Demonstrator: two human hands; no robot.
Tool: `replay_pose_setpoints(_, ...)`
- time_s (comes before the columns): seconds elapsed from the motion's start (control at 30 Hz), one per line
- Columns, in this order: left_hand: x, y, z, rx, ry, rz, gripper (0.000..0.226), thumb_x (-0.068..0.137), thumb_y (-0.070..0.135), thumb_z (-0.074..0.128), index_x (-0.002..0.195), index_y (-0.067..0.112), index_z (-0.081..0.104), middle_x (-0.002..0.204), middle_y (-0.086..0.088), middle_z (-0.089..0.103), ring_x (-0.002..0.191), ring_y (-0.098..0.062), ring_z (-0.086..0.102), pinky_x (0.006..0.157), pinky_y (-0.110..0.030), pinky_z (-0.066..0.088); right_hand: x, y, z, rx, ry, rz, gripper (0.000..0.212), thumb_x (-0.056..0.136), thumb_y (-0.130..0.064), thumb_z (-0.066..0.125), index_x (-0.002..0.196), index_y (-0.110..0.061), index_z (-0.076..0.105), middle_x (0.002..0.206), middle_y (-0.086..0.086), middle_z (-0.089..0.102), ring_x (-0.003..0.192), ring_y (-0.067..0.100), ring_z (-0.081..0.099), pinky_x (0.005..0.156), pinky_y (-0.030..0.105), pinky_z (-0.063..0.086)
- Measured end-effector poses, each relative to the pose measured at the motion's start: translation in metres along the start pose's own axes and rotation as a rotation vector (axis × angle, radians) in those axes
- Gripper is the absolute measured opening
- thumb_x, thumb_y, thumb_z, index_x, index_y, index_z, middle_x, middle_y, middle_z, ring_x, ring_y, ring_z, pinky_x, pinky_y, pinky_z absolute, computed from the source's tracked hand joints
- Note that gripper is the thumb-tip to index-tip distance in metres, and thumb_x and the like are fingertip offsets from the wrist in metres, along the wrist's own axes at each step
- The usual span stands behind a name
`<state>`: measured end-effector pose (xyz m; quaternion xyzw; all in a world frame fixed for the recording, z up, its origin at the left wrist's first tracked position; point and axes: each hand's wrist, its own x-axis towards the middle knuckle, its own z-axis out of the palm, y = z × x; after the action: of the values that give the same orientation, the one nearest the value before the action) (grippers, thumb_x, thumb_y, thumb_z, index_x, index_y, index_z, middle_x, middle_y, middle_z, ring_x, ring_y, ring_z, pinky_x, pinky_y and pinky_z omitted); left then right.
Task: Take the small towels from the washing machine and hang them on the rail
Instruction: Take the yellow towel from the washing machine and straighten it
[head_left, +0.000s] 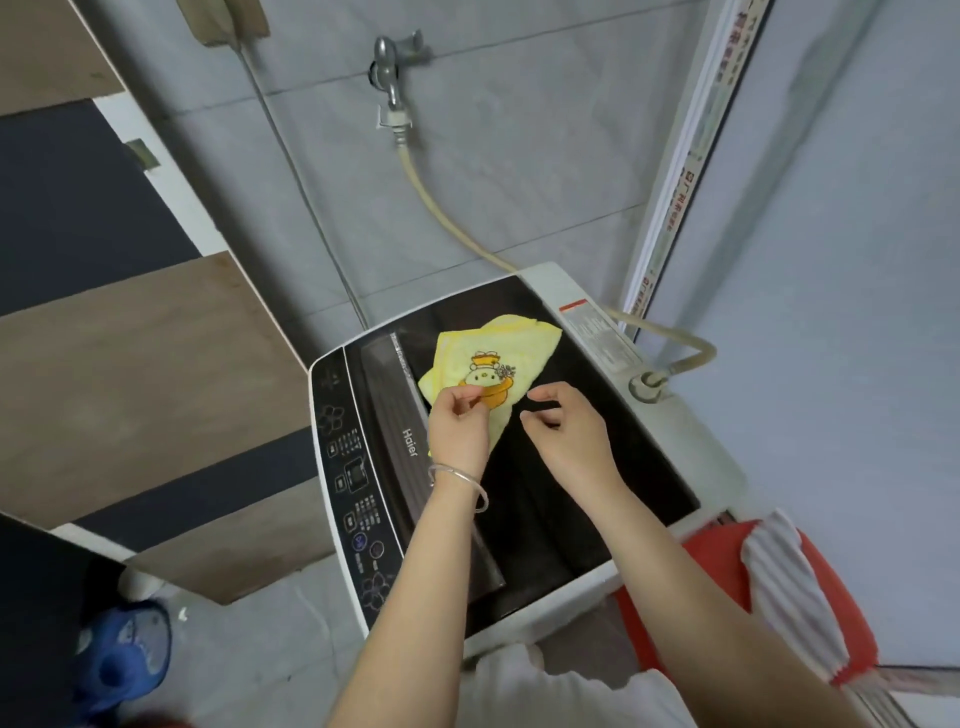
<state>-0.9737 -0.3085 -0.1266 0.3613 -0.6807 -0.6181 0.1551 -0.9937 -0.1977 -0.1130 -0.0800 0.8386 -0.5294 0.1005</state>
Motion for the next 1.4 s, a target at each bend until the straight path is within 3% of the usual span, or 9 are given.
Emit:
replay_pose_setpoints(0.13, 0.030, -0.010, -0.010, 0.330, 0.017, -0.104, 0.037, 0.079, 0.014, 0.060, 0.116, 0.019, 0.054, 0.132, -0.012, 0.045, 0.128, -0.032, 0.035, 0.105, -0.037, 0.030, 0.020, 0.005, 0.020, -0.023, -0.037, 0.052, 0.026, 0.086, -0.011, 0.059, 0.112, -0.016, 0.056, 0.118, 0.004, 0.058, 0.094, 0.007, 0.057, 0.062, 0.006, 0.040)
replay_pose_setpoints(0.3, 0.045, -0.024, -0.014, 0.400, -0.084, -0.248, 0.056, 0.081, 0.019, 0.058, 0.133, 0.024, 0.039, 0.143, -0.013, 0.032, 0.132, -0.036, 0.029, 0.109, -0.041, 0.026, 0.033, 0.011, 0.038, -0.145, -0.123, 0.057, 0.036, 0.083, -0.015, 0.063, 0.117, -0.017, 0.054, 0.124, 0.000, 0.053, 0.107, 0.010, 0.054, 0.077, 0.014, 0.041)
replay_pose_setpoints(0.47, 0.049, -0.034, -0.017, 0.290, -0.173, -0.220, 0.042, 0.082, 0.004, 0.044, 0.119, 0.022, 0.052, 0.128, -0.015, 0.049, 0.094, -0.023, 0.059, 0.070, -0.026, 0.048, 0.034, 0.012, 0.051, -0.294, -0.295, 0.013, 0.051, 0.078, -0.022, 0.067, 0.126, -0.016, 0.049, 0.138, 0.001, 0.041, 0.128, 0.019, 0.039, 0.102, 0.031, 0.036)
replay_pose_setpoints(0.57, 0.047, -0.031, -0.020, 0.208, -0.177, -0.235, 0.032, 0.081, -0.003, 0.041, 0.095, 0.017, 0.063, 0.116, -0.011, 0.061, 0.096, -0.020, 0.058, 0.081, -0.029, 0.049, 0.030, 0.016, 0.061, -0.492, -0.448, 0.032, 0.071, 0.077, -0.036, 0.067, 0.137, -0.020, 0.035, 0.153, 0.002, 0.019, 0.140, 0.023, 0.019, 0.110, 0.043, 0.025)
replay_pose_setpoints(0.7, 0.045, -0.021, -0.021, 0.100, -0.196, -0.229, 0.027, 0.084, -0.004, 0.046, 0.091, 0.011, 0.067, 0.103, -0.007, 0.060, 0.096, -0.016, 0.052, 0.084, -0.025, 0.039, 0.028, 0.024, 0.072, -0.588, -0.431, 0.010, 0.080, 0.076, -0.046, 0.065, 0.141, -0.020, 0.025, 0.154, 0.002, 0.013, 0.142, 0.024, 0.013, 0.111, 0.045, 0.020)
replay_pose_setpoints(0.93, 0.043, 0.003, -0.021, -0.282, -0.275, -0.249, 0.017, 0.086, 0.005, 0.055, 0.084, 0.016, 0.068, 0.101, -0.009, 0.064, 0.091, -0.020, 0.058, 0.070, -0.026, 0.050, 0.025, 0.014, 0.058, -0.256, -0.181, -0.057, 0.027, 0.094, -0.029, 0.047, 0.117, -0.015, 0.053, 0.107, 0.000, 0.058, 0.101, 0.014, 0.053, 0.085, 0.029, 0.044)
replay_pose_setpoints(1.17, 0.045, 0.009, -0.019, -0.126, -0.345, -0.033, 0.014, 0.090, 0.012, 0.053, 0.086, 0.025, 0.057, 0.098, 0.003, 0.060, 0.097, -0.014, 0.056, 0.091, -0.029, 0.045, 0.040, -0.013, 0.027, -0.153, -0.074, 0.022, 0.023, 0.098, -0.025, 0.036, 0.081, -0.016, 0.048, 0.070, -0.001, 0.052, 0.063, 0.012, 0.048, 0.054, 0.023, 0.035)
replay_pose_setpoints(1.27, 0.043, 0.006, -0.023, 0.007, -0.494, 0.057, 0.013, 0.087, 0.022, 0.059, 0.100, 0.021, 0.059, 0.103, 0.004, 0.060, 0.095, -0.010, 0.056, 0.085, -0.019, 0.044, 0.042, -0.026, 0.017, -0.065, -0.019, 0.007, 0.025, 0.097, -0.026, 0.037, 0.088, -0.009, 0.053, 0.075, 0.002, 0.055, 0.064, 0.010, 0.048, 0.057, 0.023, 0.036)
replay_pose_setpoints(1.4, 0.039, 0.021, -0.029, 0.035, -0.603, 0.171, 0.012, 0.086, 0.023, 0.061, 0.076, 0.021, 0.065, 0.063, 0.017, 0.063, 0.061, 0.005, 0.055, 0.059, -0.008, 0.041, 0.044, -0.042, 0.006, 0.002, 0.063, -0.054, 0.018, 0.094, -0.028, 0.044, 0.091, -0.017, 0.058, 0.082, 0.001, 0.061, 0.073, 0.013, 0.055, 0.064, 0.022, 0.040)
